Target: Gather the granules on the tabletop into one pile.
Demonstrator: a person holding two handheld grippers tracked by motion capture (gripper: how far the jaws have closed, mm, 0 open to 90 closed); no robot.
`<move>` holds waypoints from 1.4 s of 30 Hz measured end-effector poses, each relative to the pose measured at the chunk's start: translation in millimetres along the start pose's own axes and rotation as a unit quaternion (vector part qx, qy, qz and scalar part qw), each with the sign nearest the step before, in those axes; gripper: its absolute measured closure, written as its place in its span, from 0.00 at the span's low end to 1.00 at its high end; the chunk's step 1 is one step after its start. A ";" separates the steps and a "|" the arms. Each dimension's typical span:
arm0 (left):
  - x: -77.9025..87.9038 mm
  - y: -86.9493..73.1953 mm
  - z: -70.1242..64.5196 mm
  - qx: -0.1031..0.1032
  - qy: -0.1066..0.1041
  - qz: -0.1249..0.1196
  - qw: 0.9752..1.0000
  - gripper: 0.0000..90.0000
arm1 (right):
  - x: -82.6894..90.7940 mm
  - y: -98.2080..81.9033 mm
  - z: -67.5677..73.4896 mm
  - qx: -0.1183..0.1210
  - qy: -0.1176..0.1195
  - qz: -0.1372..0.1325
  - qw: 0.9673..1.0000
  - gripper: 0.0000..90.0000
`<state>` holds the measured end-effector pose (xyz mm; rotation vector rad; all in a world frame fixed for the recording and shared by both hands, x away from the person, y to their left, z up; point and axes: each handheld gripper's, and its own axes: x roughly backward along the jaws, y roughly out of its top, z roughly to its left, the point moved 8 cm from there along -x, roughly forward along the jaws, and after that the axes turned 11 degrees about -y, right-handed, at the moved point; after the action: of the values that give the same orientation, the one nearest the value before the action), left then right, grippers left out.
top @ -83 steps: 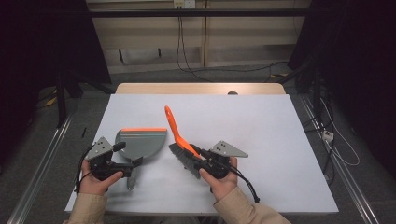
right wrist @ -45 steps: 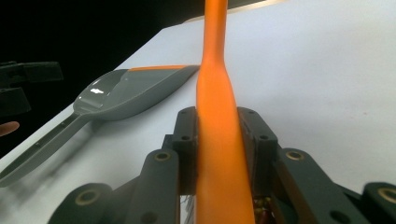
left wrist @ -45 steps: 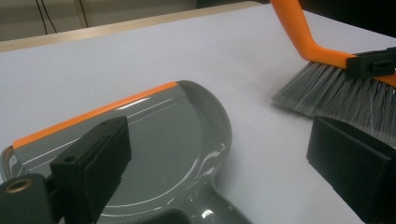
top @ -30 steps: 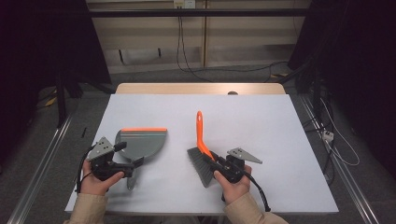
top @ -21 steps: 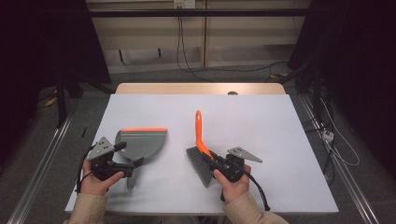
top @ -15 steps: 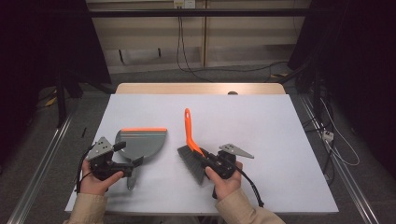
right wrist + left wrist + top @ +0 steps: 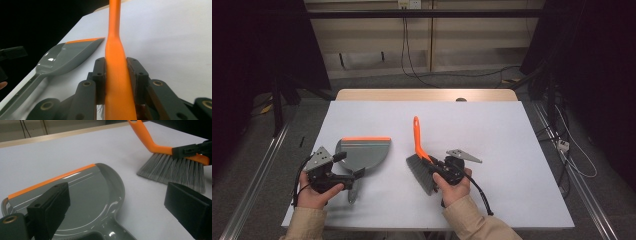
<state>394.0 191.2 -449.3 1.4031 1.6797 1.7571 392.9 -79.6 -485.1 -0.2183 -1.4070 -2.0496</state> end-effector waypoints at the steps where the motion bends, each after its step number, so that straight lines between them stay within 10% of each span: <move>1: -0.2 0.0 0.2 -0.003 0.000 0.002 1.000 0.07 | 1.0 0.5 -2.5 -0.001 -0.001 0.001 1.000 0.79; 12: -1.7 -0.9 -0.3 0.000 -0.001 0.003 1.000 0.07 | 7.1 10.4 0.3 -0.012 0.040 -0.004 0.999 0.79; 17: -0.8 -1.1 0.9 0.001 0.000 0.002 1.000 0.07 | 12.7 38.1 9.9 0.059 0.085 -0.039 0.994 0.79; 20: 0.0 -1.0 1.2 0.001 0.001 0.002 1.000 0.07 | 10.5 51.2 8.2 0.126 0.102 -0.056 0.985 0.79; 23: 0.7 -1.0 2.5 0.000 0.001 0.001 1.000 0.07 | 4.3 57.6 1.7 0.203 0.114 -0.062 0.971 0.79; 26: 0.9 -2.0 3.4 0.003 0.003 0.002 1.000 0.07 | -5.5 57.0 -6.0 0.290 0.139 -0.059 0.945 0.79; 31: 1.5 -2.4 4.8 0.005 0.004 0.002 1.000 0.07 | -21.3 49.9 -18.0 0.355 0.167 -0.048 0.919 0.79; 38: 0.9 -3.8 5.6 0.005 0.006 0.004 1.000 0.07 | -17.4 30.6 -7.3 0.408 0.211 -0.025 0.888 0.79; 42: 2.6 -4.0 4.2 0.007 0.004 0.003 1.000 0.07 | -6.7 23.7 -5.1 0.418 0.225 -0.019 0.880 0.79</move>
<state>394.7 196.6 -452.5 1.4113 1.6967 1.7599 413.1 -86.8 -471.8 0.6146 -1.8196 -1.2191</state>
